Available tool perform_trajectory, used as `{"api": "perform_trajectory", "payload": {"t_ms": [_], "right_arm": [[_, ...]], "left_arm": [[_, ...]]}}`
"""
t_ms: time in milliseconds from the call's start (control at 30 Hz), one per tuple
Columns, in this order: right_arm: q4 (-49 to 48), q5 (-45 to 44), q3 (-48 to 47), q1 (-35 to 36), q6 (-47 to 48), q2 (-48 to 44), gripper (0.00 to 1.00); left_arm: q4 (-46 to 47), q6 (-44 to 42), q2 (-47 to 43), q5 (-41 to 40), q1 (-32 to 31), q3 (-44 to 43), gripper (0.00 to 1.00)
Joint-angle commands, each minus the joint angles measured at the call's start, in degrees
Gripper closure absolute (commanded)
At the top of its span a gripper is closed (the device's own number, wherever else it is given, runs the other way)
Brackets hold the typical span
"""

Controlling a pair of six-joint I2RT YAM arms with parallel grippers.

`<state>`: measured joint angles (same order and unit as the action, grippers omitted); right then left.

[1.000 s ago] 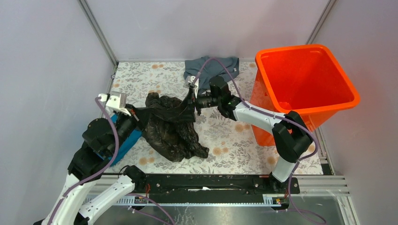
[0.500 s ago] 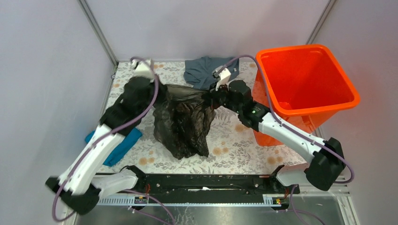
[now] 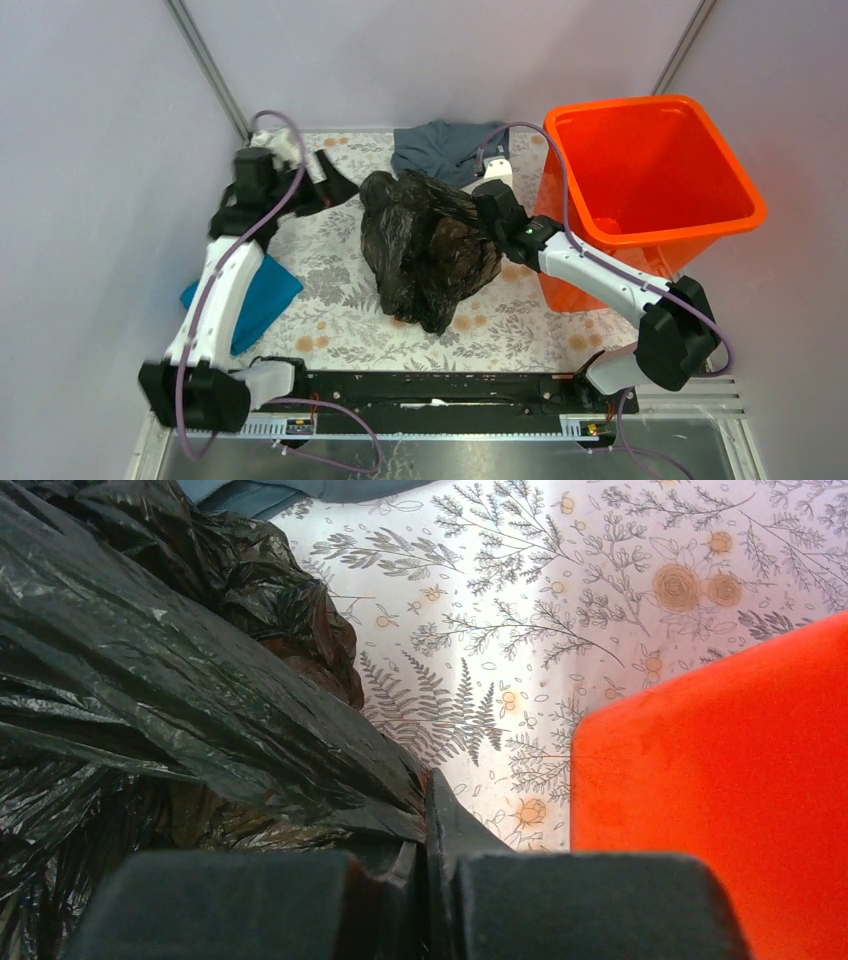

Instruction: Put the trash bags into the trash bin

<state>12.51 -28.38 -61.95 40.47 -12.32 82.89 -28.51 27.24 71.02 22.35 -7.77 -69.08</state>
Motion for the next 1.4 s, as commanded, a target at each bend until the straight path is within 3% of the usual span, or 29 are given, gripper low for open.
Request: {"api": "perform_trajectory", "payload": {"t_ms": [0, 67, 133, 200, 300, 400, 467, 733, 967, 1100, 1233, 1367], "right_arm": [[-0.9, -0.4, 1.3, -1.2, 0.6, -1.1, 1.0], [-1.1, 2.3, 1.5, -1.2, 1.0, -1.2, 1.0], [-1.3, 4.0, 1.8, -1.3, 0.9, -1.8, 1.0], [-1.9, 6.6, 2.2, -1.3, 1.4, -2.6, 1.0], [-2.3, 9.1, 2.2, -1.4, 1.7, -3.3, 1.0], [-2.3, 9.9, 2.0, -1.3, 1.7, -3.7, 1.0], [-2.5, 10.6, 2.0, -1.4, 1.7, -3.9, 1.0], [-2.9, 11.6, 2.2, -1.4, 1.8, -4.6, 1.0], [-3.1, 12.2, 2.7, -1.5, 1.7, -4.8, 1.0], [-3.3, 12.5, 2.8, -1.6, 1.6, -4.4, 1.0], [-3.3, 12.8, 2.7, -1.6, 1.5, -4.6, 1.0], [-3.0, 13.0, 2.7, -1.7, 1.5, -4.8, 1.0]], "left_arm": [[5.3, -1.3, -11.3, 15.3, 7.5, 6.7, 0.01], [7.1, 1.4, -12.6, 17.0, 9.2, 10.6, 0.01], [15.3, 7.1, -12.7, 23.6, 11.6, 16.0, 0.01], [32.6, 18.2, -12.4, 33.3, 14.1, 24.6, 0.01], [63.7, 36.8, -9.8, 38.7, 15.2, 33.5, 0.01], [81.3, 47.4, -6.9, 39.1, 15.2, 38.6, 0.01], [87.8, 50.8, -5.8, 39.2, 14.7, 41.7, 0.01], [86.9, 49.9, -6.5, 36.4, 8.0, 51.2, 0.01], [53.5, 35.1, -22.0, 30.7, 8.0, 49.2, 0.01], [44.6, 34.1, -26.7, 30.4, 8.0, 49.5, 0.01], [43.1, 36.6, -29.8, 30.2, 8.0, 52.8, 0.02], [35.6, 34.6, -31.7, 28.5, 7.0, 52.5, 0.15]]}}
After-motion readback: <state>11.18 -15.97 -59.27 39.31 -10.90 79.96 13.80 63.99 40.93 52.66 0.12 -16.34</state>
